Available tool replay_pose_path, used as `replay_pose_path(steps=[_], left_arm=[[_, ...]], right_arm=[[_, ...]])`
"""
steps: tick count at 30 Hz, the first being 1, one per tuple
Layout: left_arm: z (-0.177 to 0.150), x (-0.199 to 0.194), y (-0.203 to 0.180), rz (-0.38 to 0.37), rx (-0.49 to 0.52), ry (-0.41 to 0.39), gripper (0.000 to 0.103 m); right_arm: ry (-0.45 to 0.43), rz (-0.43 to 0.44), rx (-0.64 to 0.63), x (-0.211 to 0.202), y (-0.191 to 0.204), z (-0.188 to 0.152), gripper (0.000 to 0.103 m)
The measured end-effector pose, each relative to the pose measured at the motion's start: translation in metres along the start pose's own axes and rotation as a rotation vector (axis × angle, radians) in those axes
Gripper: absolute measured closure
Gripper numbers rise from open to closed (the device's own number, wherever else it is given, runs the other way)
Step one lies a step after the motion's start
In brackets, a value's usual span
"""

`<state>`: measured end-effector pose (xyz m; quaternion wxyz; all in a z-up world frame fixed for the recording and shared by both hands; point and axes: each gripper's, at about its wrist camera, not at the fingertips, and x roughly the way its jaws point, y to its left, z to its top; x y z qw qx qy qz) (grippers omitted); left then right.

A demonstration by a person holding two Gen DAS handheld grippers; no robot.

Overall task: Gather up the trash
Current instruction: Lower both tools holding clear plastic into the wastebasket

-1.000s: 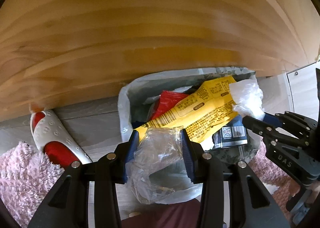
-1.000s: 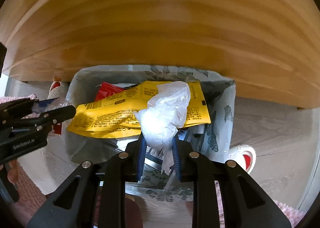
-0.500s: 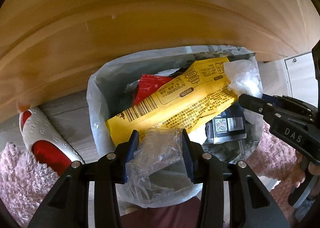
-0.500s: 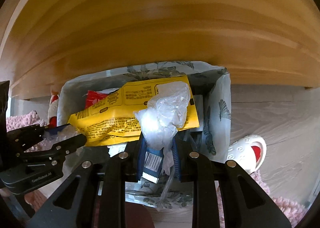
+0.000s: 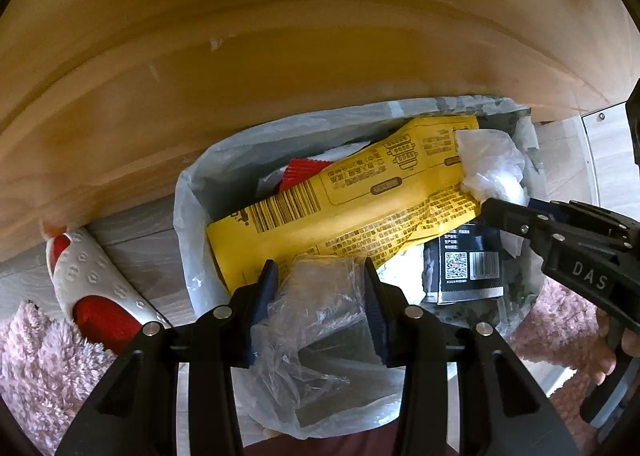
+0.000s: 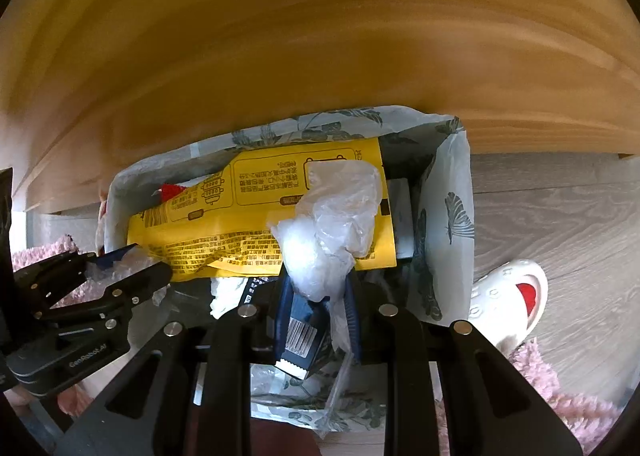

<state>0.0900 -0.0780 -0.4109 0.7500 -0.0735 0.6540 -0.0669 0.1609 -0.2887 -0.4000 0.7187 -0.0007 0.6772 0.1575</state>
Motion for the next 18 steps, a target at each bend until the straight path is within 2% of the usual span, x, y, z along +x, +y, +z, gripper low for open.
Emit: replay_pose_path(steps=[12, 18], left_arm=[[0.001, 0.005, 0.007, -0.004, -0.008, 0.008, 0.064], [0.002, -0.007, 0.002, -0.014, -0.003, -0.022, 0.061]], right_arm=[[0.013, -0.010, -0.005, 0.003, 0.004, 0.001, 0.079], [0.007, -0.035, -0.047, -0.002, 0.016, 0.001, 0.079]])
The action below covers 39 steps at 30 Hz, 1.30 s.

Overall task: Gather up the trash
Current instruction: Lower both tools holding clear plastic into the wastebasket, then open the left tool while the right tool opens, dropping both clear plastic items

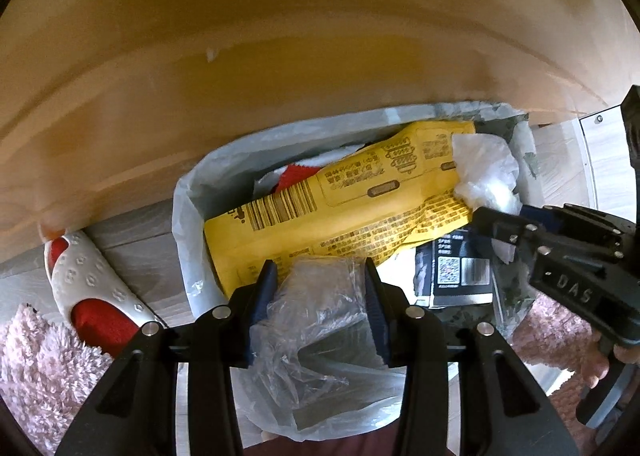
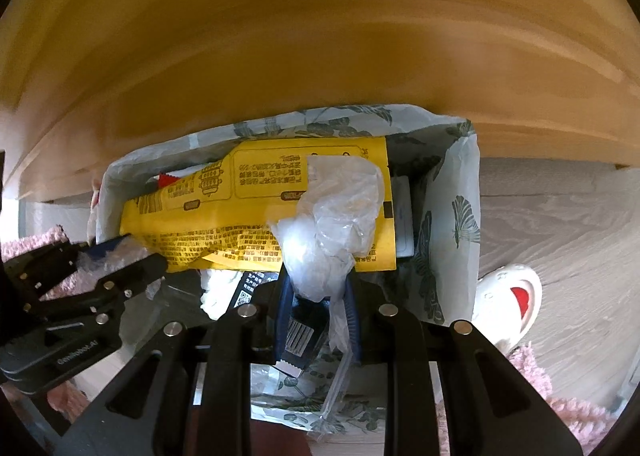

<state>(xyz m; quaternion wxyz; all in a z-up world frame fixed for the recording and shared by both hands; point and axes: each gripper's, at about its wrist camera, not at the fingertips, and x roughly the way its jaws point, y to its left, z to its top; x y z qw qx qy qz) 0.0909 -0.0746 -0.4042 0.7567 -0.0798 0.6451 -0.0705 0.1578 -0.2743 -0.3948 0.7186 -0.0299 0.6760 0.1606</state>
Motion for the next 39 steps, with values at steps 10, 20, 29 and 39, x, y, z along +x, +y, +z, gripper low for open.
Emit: replay_pose_path(steps=[10, 20, 29, 39], left_arm=[[0.000, -0.015, -0.010, -0.003, -0.007, -0.029, 0.054], [-0.006, -0.038, -0.017, 0.018, -0.014, -0.086, 0.037], [-0.020, -0.053, -0.015, 0.041, -0.030, -0.133, 0.027], [-0.028, -0.076, -0.014, 0.018, -0.048, -0.165, 0.027]], right_arm=[[-0.019, 0.010, -0.020, -0.014, 0.009, 0.000, 0.078], [-0.059, 0.012, -0.046, -0.031, 0.019, -0.005, 0.068], [-0.109, -0.004, -0.071, -0.047, 0.023, -0.014, 0.058], [-0.171, -0.015, -0.059, -0.067, 0.022, -0.027, 0.036]])
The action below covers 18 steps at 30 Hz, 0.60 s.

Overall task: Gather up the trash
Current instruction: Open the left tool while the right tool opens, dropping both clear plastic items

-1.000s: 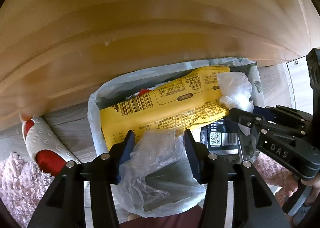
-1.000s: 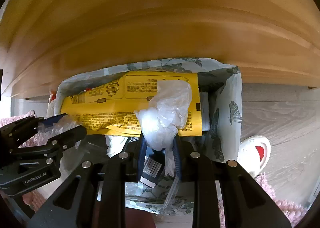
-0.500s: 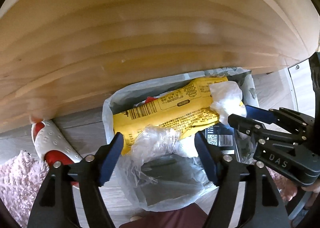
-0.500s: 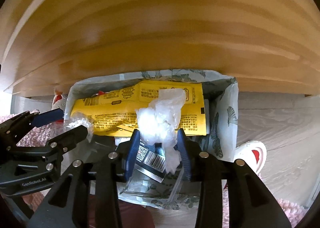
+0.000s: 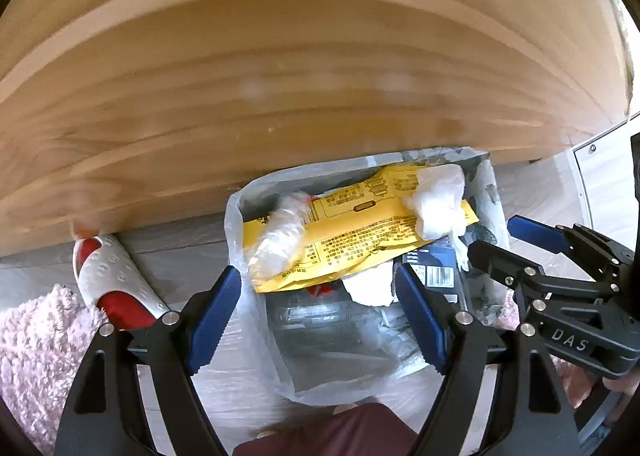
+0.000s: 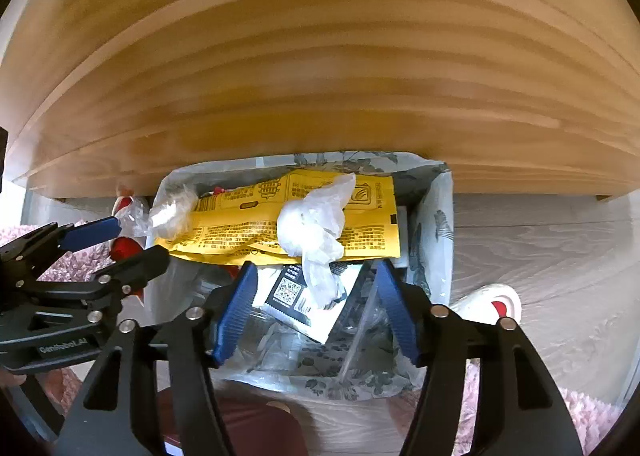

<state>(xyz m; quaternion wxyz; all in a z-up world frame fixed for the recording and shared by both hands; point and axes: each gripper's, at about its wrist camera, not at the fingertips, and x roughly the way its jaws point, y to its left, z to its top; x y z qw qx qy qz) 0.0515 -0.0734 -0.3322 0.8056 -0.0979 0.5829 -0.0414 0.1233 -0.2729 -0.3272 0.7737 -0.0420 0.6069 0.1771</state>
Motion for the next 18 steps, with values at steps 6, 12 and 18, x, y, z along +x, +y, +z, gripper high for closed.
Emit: replay_pose_path(steps=[6, 12, 18], left_arm=[[-0.003, -0.010, 0.008, -0.013, -0.011, -0.017, 0.026], [-0.010, -0.025, 0.012, -0.034, -0.031, -0.072, 0.014], [-0.014, -0.043, 0.007, -0.040, -0.013, -0.158, 0.008]], right_arm=[[-0.033, -0.005, -0.006, -0.011, 0.004, -0.007, 0.025], [-0.063, -0.012, 0.008, -0.019, 0.000, -0.012, 0.019], [-0.086, -0.011, 0.017, -0.025, -0.002, -0.016, 0.018]])
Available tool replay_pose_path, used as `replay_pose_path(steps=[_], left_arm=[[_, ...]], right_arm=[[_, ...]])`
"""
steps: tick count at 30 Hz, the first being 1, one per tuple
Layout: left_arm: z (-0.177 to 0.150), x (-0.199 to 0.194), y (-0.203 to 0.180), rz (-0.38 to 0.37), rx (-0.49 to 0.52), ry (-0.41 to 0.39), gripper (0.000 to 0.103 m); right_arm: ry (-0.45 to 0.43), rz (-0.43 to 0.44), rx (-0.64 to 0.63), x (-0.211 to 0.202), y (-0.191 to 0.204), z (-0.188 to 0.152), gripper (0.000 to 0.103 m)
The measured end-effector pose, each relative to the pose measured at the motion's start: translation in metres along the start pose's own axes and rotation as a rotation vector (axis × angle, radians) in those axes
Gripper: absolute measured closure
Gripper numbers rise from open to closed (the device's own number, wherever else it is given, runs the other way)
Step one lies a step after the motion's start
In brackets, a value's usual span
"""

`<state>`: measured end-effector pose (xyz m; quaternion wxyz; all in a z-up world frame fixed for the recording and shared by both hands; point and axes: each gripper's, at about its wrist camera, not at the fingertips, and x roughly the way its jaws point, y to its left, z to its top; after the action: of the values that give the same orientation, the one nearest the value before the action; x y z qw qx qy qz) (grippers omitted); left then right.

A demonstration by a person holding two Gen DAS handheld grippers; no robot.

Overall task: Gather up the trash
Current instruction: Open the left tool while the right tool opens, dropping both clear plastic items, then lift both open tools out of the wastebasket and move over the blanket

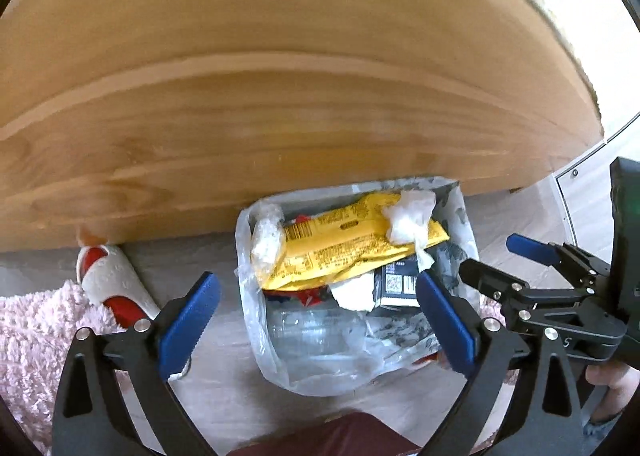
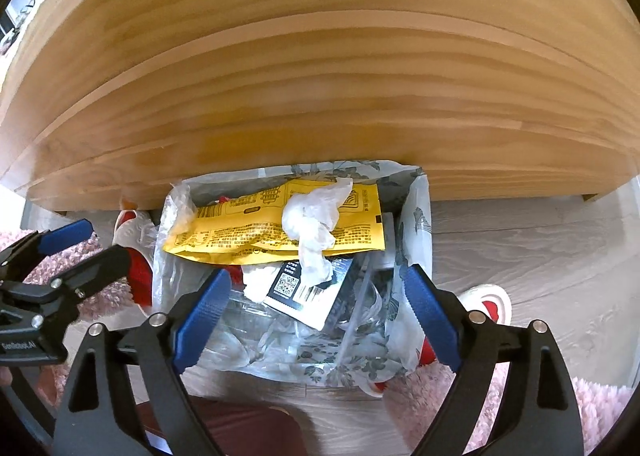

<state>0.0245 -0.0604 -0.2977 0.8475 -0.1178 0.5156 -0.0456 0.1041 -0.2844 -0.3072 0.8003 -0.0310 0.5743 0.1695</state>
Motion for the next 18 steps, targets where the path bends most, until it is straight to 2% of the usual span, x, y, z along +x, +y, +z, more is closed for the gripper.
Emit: replay_pose_path(steps=[1, 3, 4, 9, 12, 18], left_arm=[[0.000, -0.002, 0.000, -0.015, 0.001, -0.002, 0.008], [0.000, -0.004, -0.001, -0.024, 0.000, -0.003, 0.008], [-0.001, -0.006, -0.002, -0.025, 0.002, -0.007, 0.008], [-0.003, -0.015, -0.001, -0.014, 0.021, -0.037, 0.008], [-0.004, -0.020, 0.000, -0.018, 0.029, -0.061, 0.008], [-0.006, -0.024, 0.001, -0.018, 0.035, -0.081, 0.008]], right_arm=[[-0.005, 0.003, 0.002, -0.002, 0.000, -0.001, 0.018], [-0.022, 0.010, 0.004, -0.007, 0.001, -0.002, 0.010], [-0.032, 0.008, 0.003, -0.009, 0.001, -0.002, 0.010], [-0.063, -0.010, 0.003, -0.018, 0.003, -0.004, 0.010], [-0.075, 0.028, 0.017, -0.022, 0.003, -0.006, 0.010], [-0.091, 0.020, -0.003, -0.028, 0.006, -0.011, 0.010]])
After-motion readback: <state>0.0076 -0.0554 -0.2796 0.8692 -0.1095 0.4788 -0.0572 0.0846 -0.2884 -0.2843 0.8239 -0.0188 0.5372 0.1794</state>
